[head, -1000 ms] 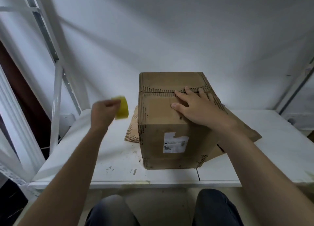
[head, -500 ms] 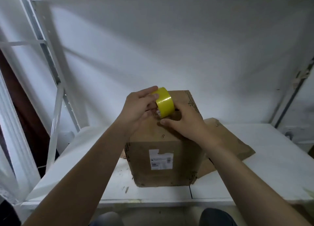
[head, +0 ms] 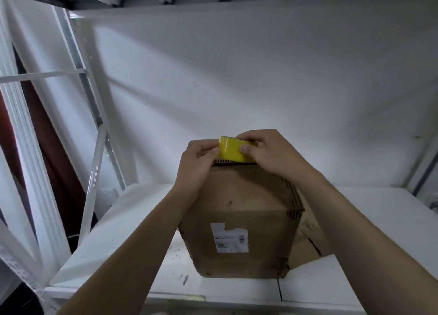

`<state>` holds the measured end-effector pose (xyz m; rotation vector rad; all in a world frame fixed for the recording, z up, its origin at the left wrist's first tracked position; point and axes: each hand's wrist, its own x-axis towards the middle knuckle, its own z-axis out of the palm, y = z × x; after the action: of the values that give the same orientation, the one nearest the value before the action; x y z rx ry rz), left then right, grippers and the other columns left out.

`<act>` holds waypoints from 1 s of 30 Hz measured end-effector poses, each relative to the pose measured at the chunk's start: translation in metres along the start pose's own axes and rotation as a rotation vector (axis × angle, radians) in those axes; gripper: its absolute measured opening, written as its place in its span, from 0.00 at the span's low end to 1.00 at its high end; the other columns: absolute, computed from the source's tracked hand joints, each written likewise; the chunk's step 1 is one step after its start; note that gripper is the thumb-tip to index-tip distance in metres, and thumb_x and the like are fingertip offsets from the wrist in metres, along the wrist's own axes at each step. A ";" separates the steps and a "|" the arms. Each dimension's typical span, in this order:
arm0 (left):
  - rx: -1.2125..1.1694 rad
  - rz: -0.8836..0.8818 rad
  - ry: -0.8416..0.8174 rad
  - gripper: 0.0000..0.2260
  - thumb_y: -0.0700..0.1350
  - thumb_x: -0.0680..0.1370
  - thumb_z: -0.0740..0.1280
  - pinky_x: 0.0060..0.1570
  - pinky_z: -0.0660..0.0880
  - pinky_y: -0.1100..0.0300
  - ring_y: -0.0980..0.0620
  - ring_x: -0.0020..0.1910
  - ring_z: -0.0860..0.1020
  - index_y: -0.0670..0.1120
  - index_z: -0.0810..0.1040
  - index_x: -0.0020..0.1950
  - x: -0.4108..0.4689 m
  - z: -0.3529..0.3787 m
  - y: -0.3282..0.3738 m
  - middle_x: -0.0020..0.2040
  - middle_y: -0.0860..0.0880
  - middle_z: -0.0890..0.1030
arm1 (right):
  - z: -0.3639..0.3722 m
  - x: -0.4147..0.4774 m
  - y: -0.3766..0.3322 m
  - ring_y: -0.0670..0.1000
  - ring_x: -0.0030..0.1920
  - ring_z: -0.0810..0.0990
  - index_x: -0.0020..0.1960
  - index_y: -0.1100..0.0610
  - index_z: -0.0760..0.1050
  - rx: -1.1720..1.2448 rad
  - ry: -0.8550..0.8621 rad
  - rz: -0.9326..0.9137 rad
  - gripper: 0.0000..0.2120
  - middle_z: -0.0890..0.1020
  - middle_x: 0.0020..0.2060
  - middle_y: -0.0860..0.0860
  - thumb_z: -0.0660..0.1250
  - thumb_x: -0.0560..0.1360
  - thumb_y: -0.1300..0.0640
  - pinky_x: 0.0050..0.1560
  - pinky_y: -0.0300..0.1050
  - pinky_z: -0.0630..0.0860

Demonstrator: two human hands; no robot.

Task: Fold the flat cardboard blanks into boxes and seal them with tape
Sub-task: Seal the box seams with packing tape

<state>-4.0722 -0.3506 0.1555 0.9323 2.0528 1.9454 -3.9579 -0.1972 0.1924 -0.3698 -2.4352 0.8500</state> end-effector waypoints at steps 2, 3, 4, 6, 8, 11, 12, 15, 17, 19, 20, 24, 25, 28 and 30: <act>0.010 0.006 -0.027 0.10 0.50 0.78 0.68 0.64 0.77 0.52 0.59 0.57 0.81 0.56 0.84 0.57 0.003 0.003 0.001 0.59 0.55 0.81 | -0.005 0.004 0.000 0.44 0.54 0.79 0.53 0.44 0.83 0.139 -0.007 0.024 0.09 0.84 0.51 0.42 0.67 0.79 0.56 0.51 0.41 0.72; 0.031 0.007 -0.040 0.09 0.51 0.80 0.68 0.63 0.76 0.55 0.62 0.56 0.80 0.55 0.84 0.58 0.005 0.004 0.002 0.57 0.60 0.81 | -0.007 0.006 0.000 0.41 0.51 0.80 0.53 0.46 0.84 0.175 -0.008 0.029 0.09 0.84 0.48 0.41 0.67 0.79 0.57 0.48 0.38 0.71; 0.066 0.009 -0.057 0.09 0.52 0.80 0.68 0.61 0.76 0.58 0.64 0.54 0.79 0.54 0.84 0.58 0.006 0.005 0.004 0.52 0.64 0.82 | -0.007 0.007 0.000 0.39 0.47 0.80 0.52 0.47 0.84 0.186 -0.013 0.023 0.09 0.84 0.46 0.40 0.68 0.78 0.57 0.45 0.36 0.71; 0.121 0.028 -0.115 0.12 0.57 0.80 0.67 0.55 0.75 0.60 0.62 0.53 0.80 0.52 0.84 0.56 0.009 0.007 0.006 0.45 0.66 0.82 | -0.006 0.008 0.000 0.39 0.43 0.80 0.49 0.46 0.84 0.182 -0.021 -0.002 0.07 0.84 0.42 0.41 0.69 0.78 0.56 0.41 0.33 0.70; 0.143 0.045 -0.176 0.20 0.65 0.77 0.66 0.57 0.77 0.53 0.54 0.54 0.82 0.51 0.84 0.55 0.013 0.008 0.005 0.46 0.60 0.84 | -0.003 0.009 -0.001 0.44 0.43 0.82 0.49 0.47 0.84 0.218 -0.013 -0.027 0.05 0.85 0.41 0.46 0.70 0.78 0.55 0.42 0.37 0.74; 0.146 0.039 -0.223 0.24 0.69 0.74 0.65 0.57 0.78 0.50 0.53 0.52 0.83 0.52 0.84 0.53 0.020 0.006 0.004 0.48 0.55 0.86 | -0.005 0.013 -0.001 0.54 0.46 0.84 0.51 0.48 0.85 0.329 0.007 -0.067 0.05 0.86 0.42 0.53 0.71 0.78 0.54 0.46 0.47 0.77; 0.151 0.043 -0.228 0.22 0.68 0.75 0.65 0.54 0.77 0.52 0.54 0.50 0.83 0.52 0.85 0.51 0.023 0.005 0.003 0.46 0.56 0.85 | -0.006 0.014 0.000 0.53 0.44 0.83 0.52 0.49 0.85 0.357 0.004 -0.080 0.05 0.86 0.42 0.54 0.71 0.78 0.55 0.46 0.47 0.76; 0.135 0.020 -0.231 0.17 0.63 0.79 0.64 0.47 0.72 0.57 0.57 0.43 0.80 0.52 0.83 0.45 0.029 0.002 0.001 0.40 0.57 0.83 | -0.007 0.018 0.008 0.49 0.44 0.83 0.57 0.51 0.84 0.414 -0.025 -0.111 0.08 0.86 0.42 0.54 0.71 0.78 0.58 0.48 0.44 0.78; 0.114 -0.025 -0.222 0.18 0.62 0.80 0.64 0.48 0.74 0.56 0.55 0.44 0.81 0.49 0.83 0.47 0.034 0.000 -0.002 0.42 0.54 0.84 | -0.007 0.022 0.016 0.51 0.47 0.84 0.58 0.52 0.83 0.458 -0.042 -0.112 0.10 0.85 0.44 0.54 0.72 0.78 0.59 0.52 0.47 0.81; 0.087 -0.044 -0.226 0.20 0.62 0.80 0.64 0.49 0.77 0.55 0.54 0.45 0.83 0.47 0.84 0.48 0.035 0.001 0.001 0.43 0.51 0.86 | -0.007 0.024 0.023 0.52 0.49 0.83 0.61 0.48 0.82 0.425 -0.063 -0.113 0.15 0.84 0.47 0.52 0.75 0.75 0.57 0.54 0.48 0.81; 0.085 -0.036 -0.227 0.20 0.62 0.81 0.64 0.47 0.77 0.55 0.53 0.43 0.83 0.47 0.84 0.47 0.036 0.001 0.002 0.41 0.51 0.85 | -0.007 0.024 0.024 0.49 0.51 0.82 0.63 0.44 0.80 0.338 -0.081 -0.129 0.20 0.82 0.49 0.48 0.78 0.73 0.54 0.54 0.45 0.81; 0.084 -0.102 -0.126 0.22 0.65 0.81 0.60 0.49 0.76 0.52 0.53 0.45 0.83 0.52 0.84 0.42 0.041 0.003 -0.003 0.41 0.54 0.86 | 0.001 0.024 0.018 0.36 0.58 0.75 0.69 0.38 0.73 0.032 -0.049 -0.286 0.29 0.76 0.61 0.35 0.78 0.72 0.48 0.52 0.31 0.72; 0.079 -0.134 -0.065 0.22 0.65 0.81 0.59 0.52 0.77 0.51 0.52 0.49 0.83 0.52 0.85 0.45 0.042 0.002 -0.005 0.44 0.53 0.86 | 0.001 0.025 0.018 0.37 0.58 0.75 0.69 0.39 0.73 0.069 -0.008 -0.280 0.27 0.76 0.62 0.33 0.77 0.73 0.49 0.52 0.34 0.73; -0.002 -0.145 0.032 0.18 0.57 0.84 0.59 0.44 0.76 0.59 0.56 0.46 0.84 0.49 0.85 0.48 0.043 -0.002 -0.006 0.44 0.53 0.86 | 0.000 0.025 0.020 0.49 0.51 0.81 0.67 0.38 0.75 0.255 0.029 -0.180 0.24 0.78 0.60 0.36 0.76 0.74 0.53 0.54 0.48 0.80; -0.033 -0.134 0.027 0.15 0.52 0.84 0.62 0.36 0.72 0.65 0.61 0.39 0.82 0.48 0.84 0.47 0.043 -0.004 -0.006 0.39 0.55 0.85 | 0.001 0.023 0.021 0.51 0.50 0.83 0.67 0.38 0.76 0.328 0.023 -0.163 0.25 0.80 0.57 0.42 0.75 0.75 0.57 0.56 0.53 0.80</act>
<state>-4.1097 -0.3308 0.1632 0.7452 2.0350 1.9265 -3.9753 -0.1722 0.1876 -0.0572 -2.2174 1.1398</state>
